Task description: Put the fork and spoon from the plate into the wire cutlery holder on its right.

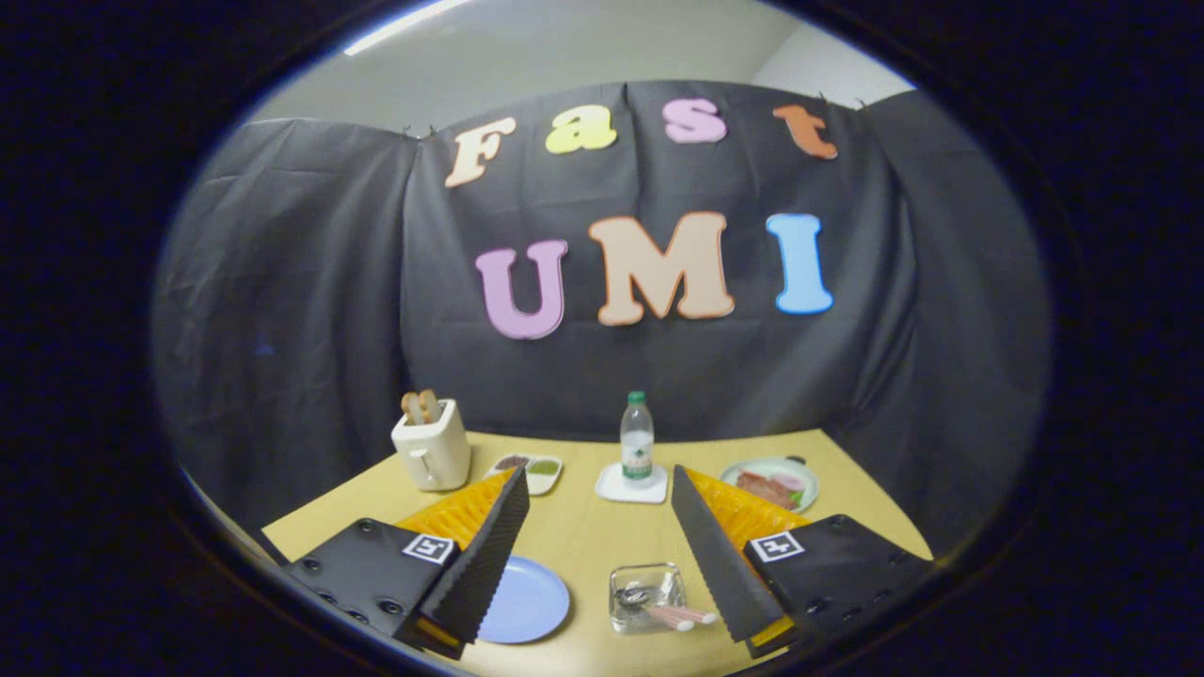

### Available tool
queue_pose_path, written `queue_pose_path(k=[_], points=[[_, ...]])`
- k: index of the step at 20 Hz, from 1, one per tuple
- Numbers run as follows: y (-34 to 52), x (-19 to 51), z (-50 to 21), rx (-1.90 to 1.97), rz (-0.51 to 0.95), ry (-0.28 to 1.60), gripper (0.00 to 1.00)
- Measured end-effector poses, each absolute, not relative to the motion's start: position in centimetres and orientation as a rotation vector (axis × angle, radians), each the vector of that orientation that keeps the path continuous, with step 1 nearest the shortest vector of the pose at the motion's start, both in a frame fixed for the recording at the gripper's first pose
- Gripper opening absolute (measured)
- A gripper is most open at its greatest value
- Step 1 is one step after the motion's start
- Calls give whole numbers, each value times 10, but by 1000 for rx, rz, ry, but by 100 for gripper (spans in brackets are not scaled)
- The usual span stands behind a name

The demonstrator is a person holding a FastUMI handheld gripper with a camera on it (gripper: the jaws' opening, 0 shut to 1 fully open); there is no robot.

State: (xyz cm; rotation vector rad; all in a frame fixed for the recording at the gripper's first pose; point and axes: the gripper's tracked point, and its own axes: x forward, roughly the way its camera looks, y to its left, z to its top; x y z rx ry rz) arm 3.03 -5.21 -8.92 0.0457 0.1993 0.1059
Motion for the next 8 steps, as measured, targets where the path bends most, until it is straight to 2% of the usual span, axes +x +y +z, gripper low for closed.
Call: queue_pose_path(k=[8], points=[[-46, 18, -50, 44, 53, 68, 97]])
